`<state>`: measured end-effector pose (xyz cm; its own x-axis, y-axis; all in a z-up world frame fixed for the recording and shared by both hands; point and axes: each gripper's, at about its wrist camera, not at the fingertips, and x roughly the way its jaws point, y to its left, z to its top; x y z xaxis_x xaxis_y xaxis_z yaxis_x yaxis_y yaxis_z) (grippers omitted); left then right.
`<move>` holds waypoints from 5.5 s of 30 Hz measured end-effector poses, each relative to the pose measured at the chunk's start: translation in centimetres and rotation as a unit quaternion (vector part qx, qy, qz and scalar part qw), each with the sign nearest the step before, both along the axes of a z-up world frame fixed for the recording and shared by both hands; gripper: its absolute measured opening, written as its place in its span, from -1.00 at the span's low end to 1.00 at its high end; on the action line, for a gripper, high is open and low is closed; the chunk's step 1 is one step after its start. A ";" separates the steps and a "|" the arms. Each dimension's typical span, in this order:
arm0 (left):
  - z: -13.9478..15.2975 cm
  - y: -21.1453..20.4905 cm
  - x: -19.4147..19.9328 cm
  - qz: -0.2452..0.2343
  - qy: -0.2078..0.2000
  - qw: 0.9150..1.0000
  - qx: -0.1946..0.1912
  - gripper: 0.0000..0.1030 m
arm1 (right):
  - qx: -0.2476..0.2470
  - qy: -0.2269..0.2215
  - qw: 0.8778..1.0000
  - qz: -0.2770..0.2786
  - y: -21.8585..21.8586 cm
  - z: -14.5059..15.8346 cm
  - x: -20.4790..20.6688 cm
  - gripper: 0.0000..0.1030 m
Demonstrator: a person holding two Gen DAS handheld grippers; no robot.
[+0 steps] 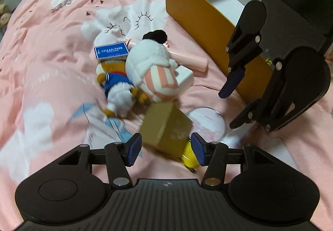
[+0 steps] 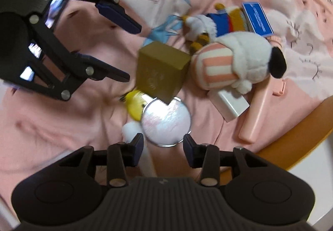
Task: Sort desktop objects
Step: 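Grasp the round compact mirror with the right gripper while the left gripper grasps the gold box, then lift the mirror and gold box and carry both over the orange box, then lower the mirror into the orange box while the left gripper lowers the gold box beside it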
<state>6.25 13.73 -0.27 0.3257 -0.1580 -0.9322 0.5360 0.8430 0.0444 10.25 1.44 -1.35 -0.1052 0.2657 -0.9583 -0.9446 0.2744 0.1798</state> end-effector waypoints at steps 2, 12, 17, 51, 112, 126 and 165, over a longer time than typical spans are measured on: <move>-0.6 0.1 1.3 -0.020 0.017 1.000 0.005 0.32 | -0.009 0.015 1.000 -0.008 0.7 -1.0 0.7 -0.09; -4.0 0.6 5.5 -0.063 0.099 0.993 -0.013 0.40 | -0.061 0.050 0.996 -0.030 3.9 -4.4 3.4 0.15; -5.8 0.9 6.2 -0.067 0.140 0.988 -0.023 0.49 | -0.067 0.059 0.996 -0.025 5.1 -5.4 3.6 0.30; -0.8 4.3 -0.8 0.334 0.019 0.934 -0.124 0.05 | -0.033 0.068 0.987 -0.143 5.0 -4.6 2.9 0.56; 4.5 -10.2 -3.9 0.233 -0.140 0.927 -0.259 0.03 | 0.161 -0.015 0.872 -0.462 -20.2 7.0 -0.3 -0.72; 2.1 -14.6 -3.4 0.176 -0.138 0.952 -0.208 0.02 | 0.136 -0.012 0.858 -0.494 -22.4 4.8 -0.5 -0.73; -1.7 -15.5 0.7 0.090 0.057 0.974 -0.202 -0.28 | 0.173 0.026 0.847 -0.502 -24.9 6.4 0.1 -0.31</move>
